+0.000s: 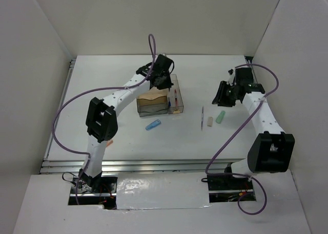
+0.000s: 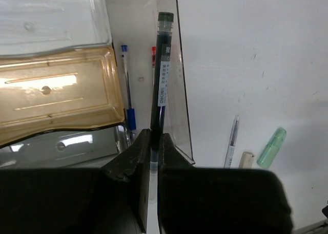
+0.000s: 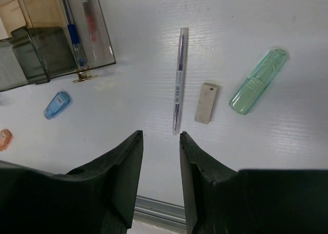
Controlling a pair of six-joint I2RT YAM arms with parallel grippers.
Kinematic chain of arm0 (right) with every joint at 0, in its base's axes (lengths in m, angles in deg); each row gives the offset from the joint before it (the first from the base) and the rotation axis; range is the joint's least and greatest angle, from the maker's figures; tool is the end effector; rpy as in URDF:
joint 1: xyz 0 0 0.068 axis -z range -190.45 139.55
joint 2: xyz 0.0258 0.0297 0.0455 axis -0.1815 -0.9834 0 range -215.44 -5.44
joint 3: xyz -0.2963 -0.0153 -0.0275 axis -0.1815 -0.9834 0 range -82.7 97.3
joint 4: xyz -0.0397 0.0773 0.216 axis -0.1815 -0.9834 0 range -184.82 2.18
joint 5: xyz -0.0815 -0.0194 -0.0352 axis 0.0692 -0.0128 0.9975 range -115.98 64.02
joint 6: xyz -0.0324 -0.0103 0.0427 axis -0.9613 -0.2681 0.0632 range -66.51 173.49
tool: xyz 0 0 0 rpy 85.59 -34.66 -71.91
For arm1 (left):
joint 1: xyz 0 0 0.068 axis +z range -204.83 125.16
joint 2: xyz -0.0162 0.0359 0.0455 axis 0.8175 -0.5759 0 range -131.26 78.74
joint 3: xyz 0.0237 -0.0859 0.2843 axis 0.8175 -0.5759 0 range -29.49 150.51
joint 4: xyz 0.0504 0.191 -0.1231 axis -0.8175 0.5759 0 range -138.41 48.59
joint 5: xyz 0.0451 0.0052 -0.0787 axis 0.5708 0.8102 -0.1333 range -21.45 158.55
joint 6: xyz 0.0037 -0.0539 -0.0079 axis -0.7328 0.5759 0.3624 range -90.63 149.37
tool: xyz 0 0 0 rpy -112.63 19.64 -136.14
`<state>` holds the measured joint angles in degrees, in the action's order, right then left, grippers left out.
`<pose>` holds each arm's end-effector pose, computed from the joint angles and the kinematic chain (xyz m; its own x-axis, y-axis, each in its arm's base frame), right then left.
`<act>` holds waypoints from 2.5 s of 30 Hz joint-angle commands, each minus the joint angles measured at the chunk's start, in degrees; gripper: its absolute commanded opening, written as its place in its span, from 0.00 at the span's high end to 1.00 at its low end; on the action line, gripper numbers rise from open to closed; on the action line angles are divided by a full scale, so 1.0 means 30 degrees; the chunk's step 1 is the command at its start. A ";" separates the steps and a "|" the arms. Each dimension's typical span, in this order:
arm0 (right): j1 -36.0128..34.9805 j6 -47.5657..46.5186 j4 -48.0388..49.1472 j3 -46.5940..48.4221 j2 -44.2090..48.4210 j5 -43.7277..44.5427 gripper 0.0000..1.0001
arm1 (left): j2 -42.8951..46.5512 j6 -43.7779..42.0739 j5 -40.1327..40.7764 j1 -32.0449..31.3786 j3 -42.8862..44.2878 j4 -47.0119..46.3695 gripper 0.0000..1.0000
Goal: Sort the stationery into containers
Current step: Place the stationery into the container, then grab a piece of stationery with the right arm, then place the stationery into the container
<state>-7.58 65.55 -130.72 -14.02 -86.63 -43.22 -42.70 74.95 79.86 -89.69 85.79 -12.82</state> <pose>0.2597 -0.0022 0.3226 -0.8291 0.2415 -0.5043 0.0543 0.9324 0.3572 0.3919 -0.2641 0.3242 -0.6969 -0.3682 -0.6154 -0.0822 0.8935 -0.4415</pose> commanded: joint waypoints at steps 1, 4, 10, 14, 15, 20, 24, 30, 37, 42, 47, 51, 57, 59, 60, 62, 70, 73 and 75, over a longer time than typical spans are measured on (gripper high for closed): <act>-0.0255 -0.0268 0.0792 0.0191 -0.0300 0.0295 0.58 | -0.1088 0.1036 -0.1162 -0.0160 0.0740 0.0030 0.94; -0.0371 -0.0326 0.0851 0.0191 -0.0564 0.0324 0.58 | -0.1703 0.1124 -0.1688 -0.0190 0.0946 -0.0057 0.94; -0.0781 -0.0590 0.0968 -0.0072 -0.0769 0.0676 0.58 | -0.2524 0.1007 -0.1895 -0.0190 0.1443 -0.0291 0.90; -0.0841 -0.0678 0.0968 -0.0277 -0.0974 0.0939 0.58 | -0.2934 0.0745 -0.2274 -0.0161 0.1708 -0.0760 0.71; -0.1392 -0.0736 0.0997 -0.0336 -0.0975 0.0998 0.58 | -0.2935 0.0714 -0.2247 -0.0189 0.1767 -0.0761 0.59; -0.1719 -0.0824 0.1086 -0.0600 -0.1033 0.1408 0.57 | -0.2000 0.0597 -0.1808 0.0044 0.0948 -0.2019 0.42; -0.2129 -0.0883 0.1201 -0.0978 -0.1267 0.1758 0.58 | -0.1063 -0.0104 -0.1136 0.0337 0.1357 -0.2021 0.42; -0.3915 -0.0533 0.1847 -0.1684 -0.2463 0.3368 0.61 | 0.3942 -0.2970 0.1060 0.0835 -0.1772 -0.4128 0.42; -0.4942 0.0053 0.1467 -0.0426 -0.5892 0.3488 0.60 | 1.0157 -0.4676 0.3406 0.1479 -0.7191 -0.3987 0.33; -0.5410 0.0288 0.1406 0.0307 -0.7914 0.4425 0.62 | 1.2733 -0.5028 0.3788 0.2767 -1.0063 -0.3809 0.31; -0.6055 0.0377 0.1466 0.0921 -0.8766 0.5012 0.66 | 1.4317 -0.5115 0.3613 0.3880 -1.1590 -0.3457 0.31; -0.6524 0.0348 0.1002 0.1829 -0.9410 0.5393 0.84 | 1.5167 -0.5467 0.3408 0.4643 -1.2761 -0.3456 0.32; -0.6203 -0.0499 -0.0873 0.3703 -0.8653 0.5686 1.00 | 1.6253 -0.5965 0.1799 0.6693 -1.3816 -0.3281 0.36; -0.6027 -0.1055 -0.1227 0.5078 -0.7486 0.5657 1.00 | 1.6691 -0.6140 0.1185 0.7425 -1.4400 -0.3426 0.38; -0.6084 -0.1233 -0.1287 0.5605 -0.7160 0.5425 1.00 | 1.6897 -0.6199 0.0891 0.7602 -1.4608 -0.3572 0.38; -0.6346 -0.1496 -0.1346 0.7275 -0.6486 0.4869 1.00 | 1.7335 -0.6347 0.0451 0.8100 -1.5396 -0.4039 0.40; -0.8602 -0.1176 -0.2080 1.3163 -0.9493 0.4219 1.00 | 1.7602 -0.7195 -0.0107 0.8686 -1.6573 -0.4424 0.41; -0.9160 -0.1060 -0.1932 1.4102 -1.1015 0.4164 1.00 | 1.7514 -0.7400 -0.0284 0.9008 -1.6631 -0.4219 0.39; -0.9336 -0.0767 -0.2020 1.4602 -1.1752 0.4017 1.00 | 1.7455 -0.7635 -0.0517 0.9272 -1.6689 -0.4131 0.37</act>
<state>-35.10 62.62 -133.91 27.93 -116.61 -30.54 9.27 54.38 79.97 -63.09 35.72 -23.55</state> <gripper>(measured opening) 0.030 0.624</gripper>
